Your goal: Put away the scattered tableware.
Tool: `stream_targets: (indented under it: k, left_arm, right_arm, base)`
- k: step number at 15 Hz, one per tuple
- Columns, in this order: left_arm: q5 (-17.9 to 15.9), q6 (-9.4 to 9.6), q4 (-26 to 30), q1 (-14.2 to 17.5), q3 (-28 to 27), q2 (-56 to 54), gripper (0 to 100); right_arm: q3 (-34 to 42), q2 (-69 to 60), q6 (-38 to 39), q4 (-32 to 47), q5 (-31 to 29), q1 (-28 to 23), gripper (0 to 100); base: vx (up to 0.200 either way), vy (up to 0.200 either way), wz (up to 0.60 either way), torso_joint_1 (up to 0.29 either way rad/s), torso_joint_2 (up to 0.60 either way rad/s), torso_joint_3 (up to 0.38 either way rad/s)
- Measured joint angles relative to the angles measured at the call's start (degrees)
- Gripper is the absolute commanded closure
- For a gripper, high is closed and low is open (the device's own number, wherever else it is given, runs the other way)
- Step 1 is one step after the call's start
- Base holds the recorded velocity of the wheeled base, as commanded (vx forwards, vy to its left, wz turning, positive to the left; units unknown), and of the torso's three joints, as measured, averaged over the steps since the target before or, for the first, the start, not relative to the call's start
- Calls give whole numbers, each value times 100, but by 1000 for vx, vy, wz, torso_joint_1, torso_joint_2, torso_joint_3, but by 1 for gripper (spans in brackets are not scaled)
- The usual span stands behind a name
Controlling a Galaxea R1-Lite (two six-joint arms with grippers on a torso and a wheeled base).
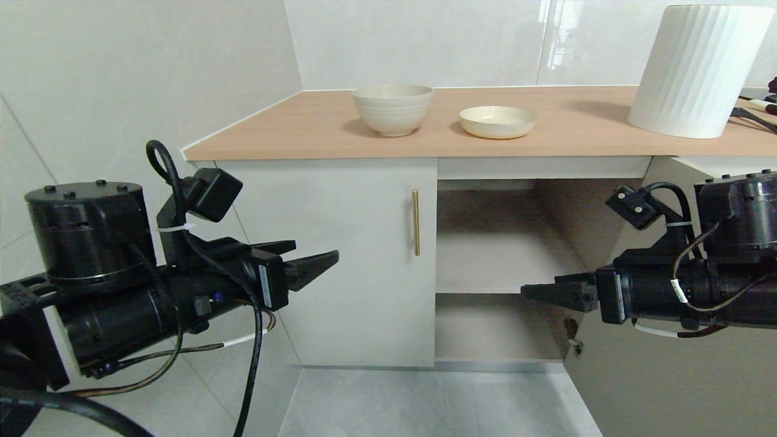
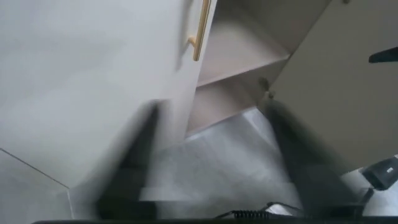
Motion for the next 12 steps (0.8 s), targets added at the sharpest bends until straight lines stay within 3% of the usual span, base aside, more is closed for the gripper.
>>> stream_targets:
  k: [1,4,10,12]
  left_arm:
    - [9,6,0,-45,11,-20,0]
    - [158,263,13,-256,150,-183,0]
    - [172,279,52,-325,179,-445,0]
    - [172,279,150,-330,183,-524,0]
  right_arm:
    - [-9,0,2,2,-55,0,0]
    - [-29,-2,11,2,-127,-5,0]
    - [1,-41,11,5,-93,-5,0]
    - [11,-41,11,5,-93,-2,0]
  base:
    - [0,0,0,0,0,0]
    - [0,0,0,0,0,0]
    - [0,0,0,0,0,0]
    - [200,0,0,2,-2,-2]
